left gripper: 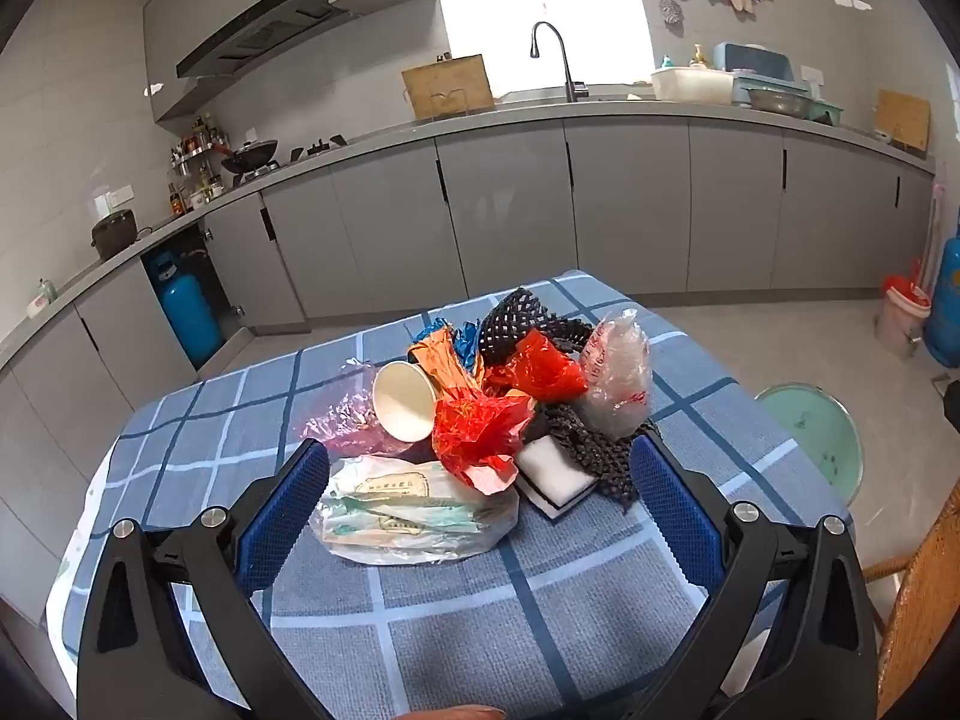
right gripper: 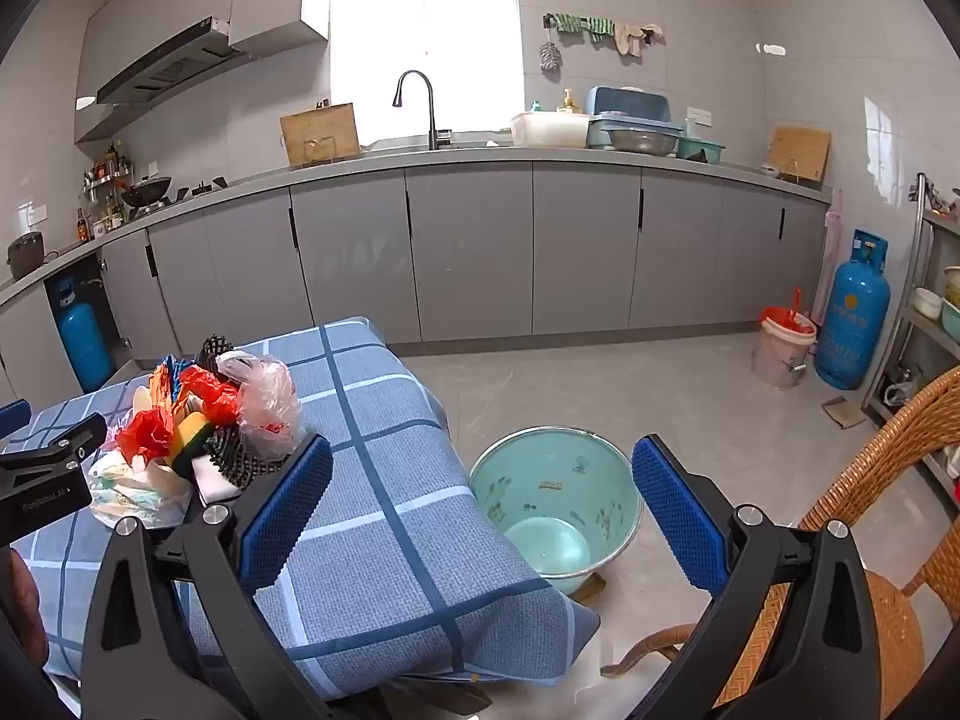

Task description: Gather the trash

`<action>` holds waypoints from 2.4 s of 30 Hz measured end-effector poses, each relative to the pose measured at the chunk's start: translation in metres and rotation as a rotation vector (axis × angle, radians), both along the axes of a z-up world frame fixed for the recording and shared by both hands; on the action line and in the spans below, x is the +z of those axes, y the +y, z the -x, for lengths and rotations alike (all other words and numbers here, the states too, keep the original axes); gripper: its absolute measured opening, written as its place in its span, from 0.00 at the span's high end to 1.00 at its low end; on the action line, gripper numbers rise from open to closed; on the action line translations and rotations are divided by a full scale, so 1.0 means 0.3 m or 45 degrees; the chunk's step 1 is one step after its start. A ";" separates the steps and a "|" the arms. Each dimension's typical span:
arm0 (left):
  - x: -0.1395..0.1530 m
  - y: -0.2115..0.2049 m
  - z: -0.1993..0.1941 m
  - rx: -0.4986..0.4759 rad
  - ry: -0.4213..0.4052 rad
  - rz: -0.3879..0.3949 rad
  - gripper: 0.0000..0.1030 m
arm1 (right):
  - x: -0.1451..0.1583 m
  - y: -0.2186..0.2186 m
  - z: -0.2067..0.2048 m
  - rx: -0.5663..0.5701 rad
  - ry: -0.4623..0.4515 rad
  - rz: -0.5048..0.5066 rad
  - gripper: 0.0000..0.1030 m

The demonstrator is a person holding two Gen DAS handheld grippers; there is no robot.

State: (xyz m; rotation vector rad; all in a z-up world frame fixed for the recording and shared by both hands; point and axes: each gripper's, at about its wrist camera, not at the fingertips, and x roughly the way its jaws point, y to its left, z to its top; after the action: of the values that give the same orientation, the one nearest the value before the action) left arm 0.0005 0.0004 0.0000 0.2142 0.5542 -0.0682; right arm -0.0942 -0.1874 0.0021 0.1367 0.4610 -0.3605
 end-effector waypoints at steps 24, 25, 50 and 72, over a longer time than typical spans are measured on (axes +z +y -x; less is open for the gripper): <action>0.028 0.003 0.002 0.000 -0.014 -0.005 0.04 | -0.003 -0.002 -0.001 -0.004 -0.001 -0.003 0.05; 0.029 0.003 0.000 0.000 -0.014 -0.005 0.04 | 0.003 -0.002 0.003 -0.004 -0.002 -0.003 0.05; 0.024 0.012 0.008 0.019 -0.040 -0.003 0.04 | -0.016 -0.008 -0.007 -0.003 0.003 -0.017 0.04; 0.023 0.018 0.007 0.020 -0.042 -0.005 0.04 | -0.018 -0.015 -0.006 -0.002 0.005 -0.023 0.04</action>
State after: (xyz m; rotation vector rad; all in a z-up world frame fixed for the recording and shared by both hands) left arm -0.0017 0.0059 0.0070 0.2144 0.5234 -0.0482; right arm -0.0924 -0.1918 -0.0032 0.1537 0.4679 -0.3584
